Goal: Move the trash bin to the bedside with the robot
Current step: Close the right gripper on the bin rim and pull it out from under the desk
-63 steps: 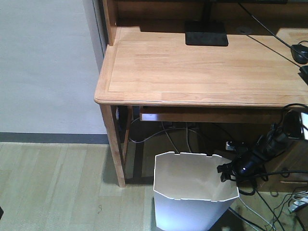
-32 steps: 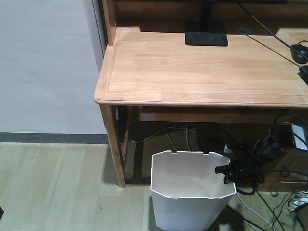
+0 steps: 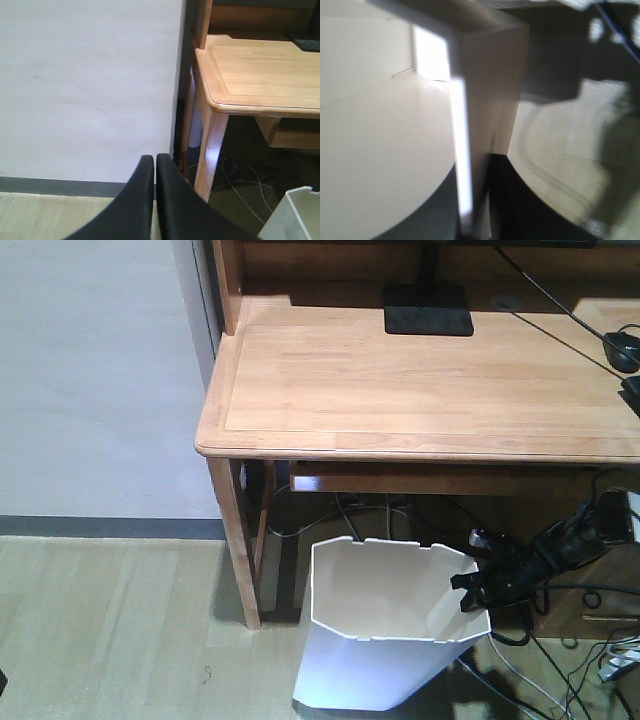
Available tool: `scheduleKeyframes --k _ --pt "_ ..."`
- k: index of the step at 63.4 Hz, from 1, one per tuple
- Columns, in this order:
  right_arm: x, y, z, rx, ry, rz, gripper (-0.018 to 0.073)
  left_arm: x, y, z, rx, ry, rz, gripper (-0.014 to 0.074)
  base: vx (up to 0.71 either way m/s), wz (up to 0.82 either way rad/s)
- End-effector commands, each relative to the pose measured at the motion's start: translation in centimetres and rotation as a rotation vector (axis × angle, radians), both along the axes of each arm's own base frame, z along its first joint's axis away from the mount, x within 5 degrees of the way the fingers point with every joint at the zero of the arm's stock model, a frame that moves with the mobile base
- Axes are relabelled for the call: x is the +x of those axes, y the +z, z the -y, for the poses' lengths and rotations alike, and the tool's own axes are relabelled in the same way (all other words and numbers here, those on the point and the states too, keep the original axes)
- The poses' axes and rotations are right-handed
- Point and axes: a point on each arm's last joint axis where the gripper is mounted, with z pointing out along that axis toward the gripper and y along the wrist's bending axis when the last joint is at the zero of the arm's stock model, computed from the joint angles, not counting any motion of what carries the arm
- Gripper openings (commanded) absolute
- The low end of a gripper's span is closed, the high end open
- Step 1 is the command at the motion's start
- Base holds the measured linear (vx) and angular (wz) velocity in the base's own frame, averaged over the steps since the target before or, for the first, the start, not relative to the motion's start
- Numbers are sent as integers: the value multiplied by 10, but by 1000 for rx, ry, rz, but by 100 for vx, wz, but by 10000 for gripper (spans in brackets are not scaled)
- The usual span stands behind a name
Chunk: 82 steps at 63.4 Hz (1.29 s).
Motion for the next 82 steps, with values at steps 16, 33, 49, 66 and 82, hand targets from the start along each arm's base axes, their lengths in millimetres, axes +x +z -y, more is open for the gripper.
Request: scheduleKeyframes --k 16,33,49,66,82 --pt "-16 116 8 3 -28 137 -4 3 4 0 -6 -2 52 -6 0 0" --pt "-51 175 0 -20 22 198 -4 3 4 0 -6 -2 52 -6 0 0" --pt "-65 191 -4 -16 33 193 -4 3 4 0 -6 -2 52 -6 0 0" --pt "-68 193 -12 82 53 166 -4 3 4 0 -6 -2 52 -6 0 0" --pt "-69 194 -13 94 55 163 -3 3 4 0 -6 -2 52 -6 0 0"
